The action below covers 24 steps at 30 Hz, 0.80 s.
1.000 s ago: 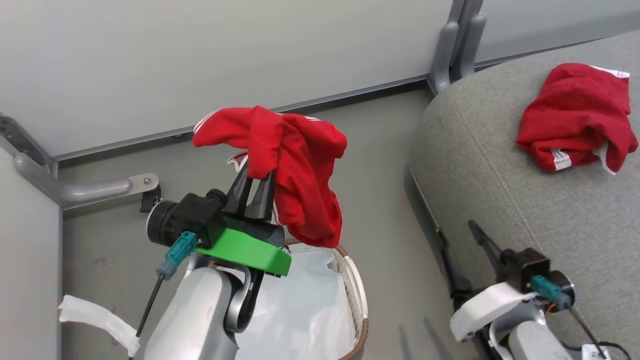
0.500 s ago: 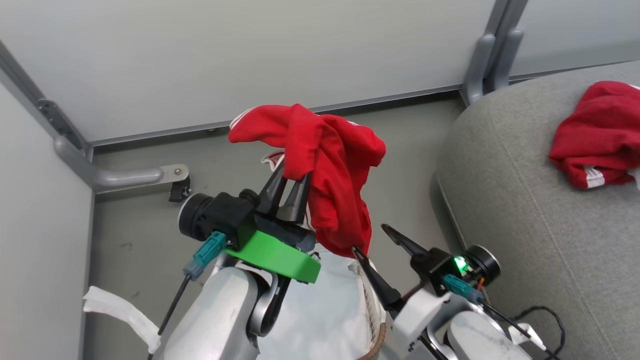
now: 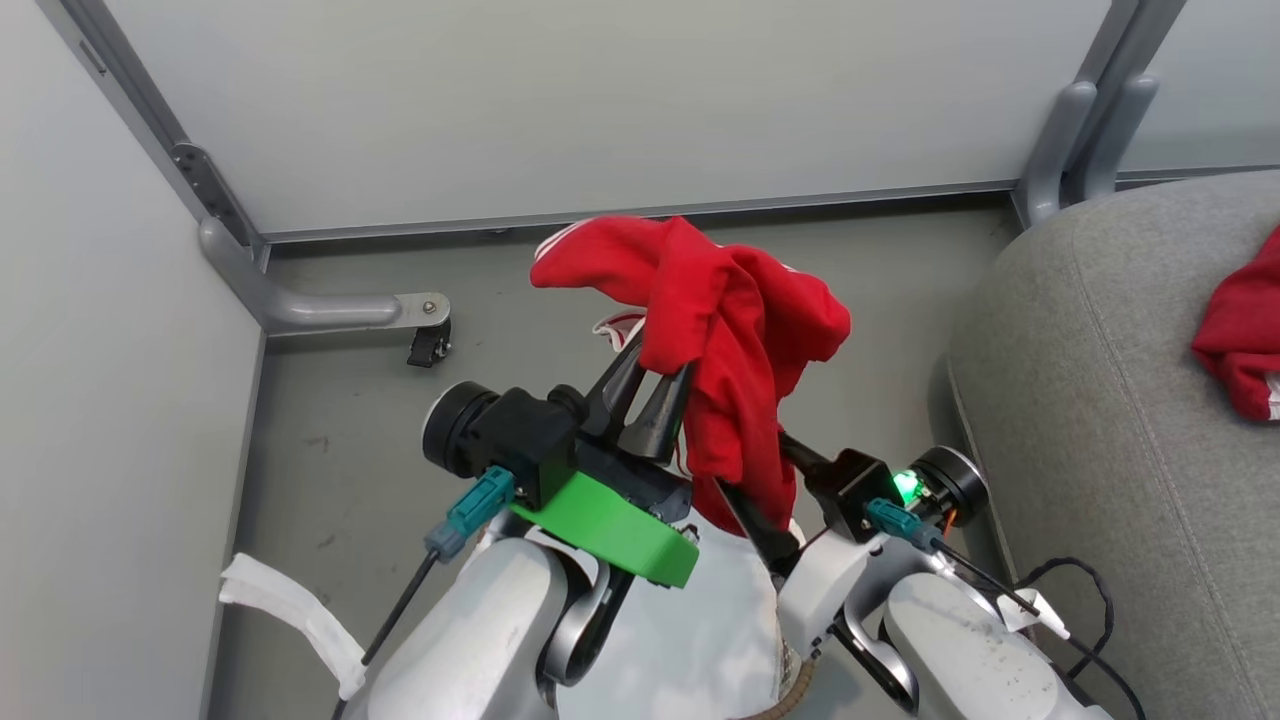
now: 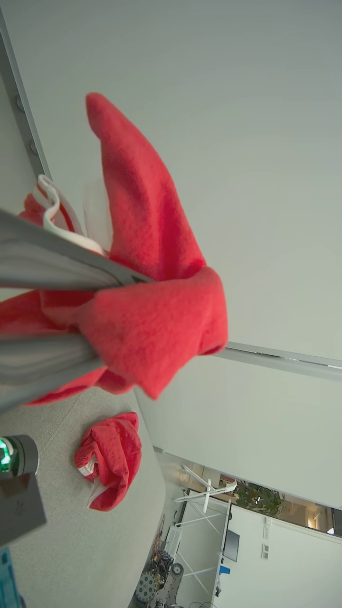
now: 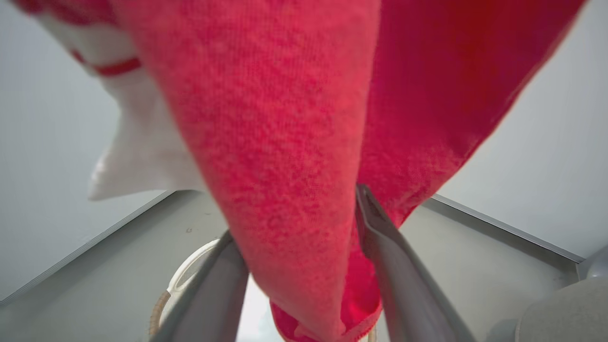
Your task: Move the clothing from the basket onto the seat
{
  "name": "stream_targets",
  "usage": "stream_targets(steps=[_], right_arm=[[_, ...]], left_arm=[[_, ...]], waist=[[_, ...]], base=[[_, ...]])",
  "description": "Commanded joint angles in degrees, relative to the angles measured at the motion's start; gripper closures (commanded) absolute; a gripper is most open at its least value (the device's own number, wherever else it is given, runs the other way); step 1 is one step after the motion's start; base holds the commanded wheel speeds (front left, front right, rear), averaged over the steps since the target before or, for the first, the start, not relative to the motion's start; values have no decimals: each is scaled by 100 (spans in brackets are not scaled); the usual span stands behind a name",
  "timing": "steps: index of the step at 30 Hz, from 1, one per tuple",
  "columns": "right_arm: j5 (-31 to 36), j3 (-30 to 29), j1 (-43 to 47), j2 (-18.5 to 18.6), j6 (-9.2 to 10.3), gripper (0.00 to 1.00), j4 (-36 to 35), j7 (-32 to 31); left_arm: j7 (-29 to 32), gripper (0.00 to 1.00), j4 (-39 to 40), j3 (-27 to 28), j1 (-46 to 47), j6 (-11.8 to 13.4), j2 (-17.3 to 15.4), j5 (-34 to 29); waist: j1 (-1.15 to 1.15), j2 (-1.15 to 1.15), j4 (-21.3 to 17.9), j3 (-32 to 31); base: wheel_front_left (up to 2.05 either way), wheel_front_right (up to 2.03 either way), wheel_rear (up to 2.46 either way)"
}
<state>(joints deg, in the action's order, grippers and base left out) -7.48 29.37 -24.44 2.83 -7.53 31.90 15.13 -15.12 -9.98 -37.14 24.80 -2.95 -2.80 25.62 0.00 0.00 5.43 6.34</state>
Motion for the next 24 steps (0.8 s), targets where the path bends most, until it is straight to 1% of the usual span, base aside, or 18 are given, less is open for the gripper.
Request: stream_targets(steps=[1, 7, 13, 24], right_arm=[[-73, 24, -61, 22, 8, 100, 50, 2], [-252, -20, 143, 27, 8, 100, 413, 0], [-273, -57, 270, 35, 8, 100, 701, -2], [-313, -99, 346, 37, 8, 100, 684, -6]], left_arm=[[-4, 100, 8, -18, 108, 43, -21, 59], [-5, 100, -19, -30, 53, 72, -20, 61], [-33, 100, 15, 56, 24, 70, -15, 73], [-33, 100, -4, 83, -29, 32, -14, 66]], waist=[[0, 0, 51, 1], [0, 0, -23, -31], [0, 0, -151, -75], [0, 0, -290, -123]], base=[[0, 0, 0], [0, 0, 0], [0, 0, 0], [0, 0, 0]])
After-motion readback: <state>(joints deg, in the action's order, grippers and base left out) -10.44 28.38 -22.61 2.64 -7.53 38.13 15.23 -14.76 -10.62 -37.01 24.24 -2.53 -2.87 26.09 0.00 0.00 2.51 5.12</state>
